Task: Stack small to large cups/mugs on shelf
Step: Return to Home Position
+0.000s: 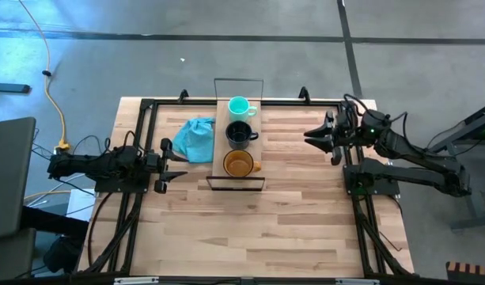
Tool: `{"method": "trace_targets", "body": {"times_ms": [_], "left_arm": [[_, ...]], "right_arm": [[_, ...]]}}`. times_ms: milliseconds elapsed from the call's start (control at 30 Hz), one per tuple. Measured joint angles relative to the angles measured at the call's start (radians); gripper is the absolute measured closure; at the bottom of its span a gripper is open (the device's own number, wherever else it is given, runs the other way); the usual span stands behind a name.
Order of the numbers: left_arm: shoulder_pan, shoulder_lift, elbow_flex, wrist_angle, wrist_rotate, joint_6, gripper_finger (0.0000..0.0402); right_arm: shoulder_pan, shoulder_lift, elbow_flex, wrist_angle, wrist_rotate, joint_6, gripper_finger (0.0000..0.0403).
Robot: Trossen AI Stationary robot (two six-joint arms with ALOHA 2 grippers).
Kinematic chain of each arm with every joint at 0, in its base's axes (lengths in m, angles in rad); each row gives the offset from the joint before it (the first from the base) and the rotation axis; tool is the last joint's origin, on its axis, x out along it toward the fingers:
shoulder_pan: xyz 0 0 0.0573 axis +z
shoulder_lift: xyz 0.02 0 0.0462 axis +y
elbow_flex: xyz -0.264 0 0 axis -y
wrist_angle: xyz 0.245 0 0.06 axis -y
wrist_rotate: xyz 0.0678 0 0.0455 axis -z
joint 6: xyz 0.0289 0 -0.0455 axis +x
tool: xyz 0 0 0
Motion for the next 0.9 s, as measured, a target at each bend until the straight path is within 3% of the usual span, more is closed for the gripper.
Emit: {"method": "trace_targets", "body": {"times_ms": [200,333,533,900], "left_arm": [[0.000,0.000,0.000,0.000,0.000,-0.001,0.0220],[0.000,0.000,0.000,0.000,0.000,-0.001,0.0220],[0.000,0.000,0.000,0.001,0.000,-0.002,0.0220],[0.000,0.000,0.000,0.001,0.000,-0.001,0.0220]], "right_arm": [[0.003,0.000,-0.053,0.032,0.014,-0.075,0.0304],[0.049,0.014,-0.184,0.336,0.056,-0.041,0.0304],[0.173,0.075,-0.365,0.748,0.232,-0.033,0.0304],[0.291,0.174,-0.351,0.841,0.282,-0.130,0.0304]]}}
